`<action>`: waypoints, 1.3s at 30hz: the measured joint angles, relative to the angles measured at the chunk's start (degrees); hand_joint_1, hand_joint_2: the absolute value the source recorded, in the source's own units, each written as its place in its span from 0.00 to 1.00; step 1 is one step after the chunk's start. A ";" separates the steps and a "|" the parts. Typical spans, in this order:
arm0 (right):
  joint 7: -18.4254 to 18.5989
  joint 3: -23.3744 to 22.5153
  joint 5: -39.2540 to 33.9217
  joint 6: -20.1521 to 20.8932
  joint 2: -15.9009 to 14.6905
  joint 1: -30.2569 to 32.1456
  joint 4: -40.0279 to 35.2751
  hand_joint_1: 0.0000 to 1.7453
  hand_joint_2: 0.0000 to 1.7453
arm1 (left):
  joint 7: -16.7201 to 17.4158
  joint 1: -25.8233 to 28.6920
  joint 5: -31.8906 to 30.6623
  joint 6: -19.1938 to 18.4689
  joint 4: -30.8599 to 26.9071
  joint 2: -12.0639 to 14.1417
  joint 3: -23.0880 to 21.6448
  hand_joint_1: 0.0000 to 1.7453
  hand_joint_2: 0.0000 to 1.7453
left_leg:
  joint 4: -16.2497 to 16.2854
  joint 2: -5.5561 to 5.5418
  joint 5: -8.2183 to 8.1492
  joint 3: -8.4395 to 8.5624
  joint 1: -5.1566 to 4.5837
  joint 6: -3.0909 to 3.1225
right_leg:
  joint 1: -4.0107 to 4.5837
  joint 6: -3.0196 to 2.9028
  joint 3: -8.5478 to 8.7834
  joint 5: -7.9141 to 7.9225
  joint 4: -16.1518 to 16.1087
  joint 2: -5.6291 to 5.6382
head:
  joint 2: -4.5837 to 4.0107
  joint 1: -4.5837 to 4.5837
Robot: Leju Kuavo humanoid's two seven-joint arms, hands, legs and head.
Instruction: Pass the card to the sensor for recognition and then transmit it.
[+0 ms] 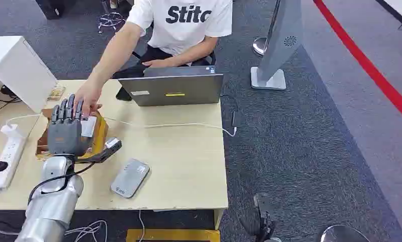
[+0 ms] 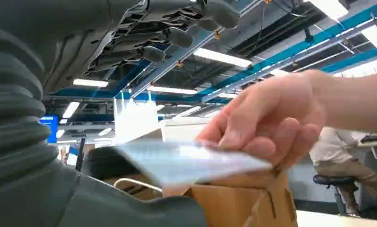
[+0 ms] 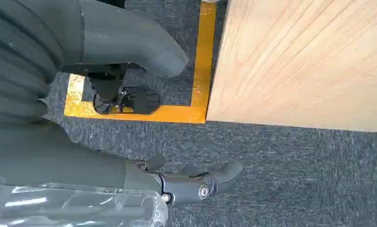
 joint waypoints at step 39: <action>-3.17 -1.40 -3.19 0.63 -0.07 0.75 -0.02 0.00 1.00 | -4.06 13.93 3.13 -3.76 -30.97 -5.31 -7.10 1.00 1.00 | 0.00 0.02 -0.08 -0.09 -0.01 0.08 | 0.00 0.09 -0.07 -0.06 -0.03 0.01 | 0.00 0.02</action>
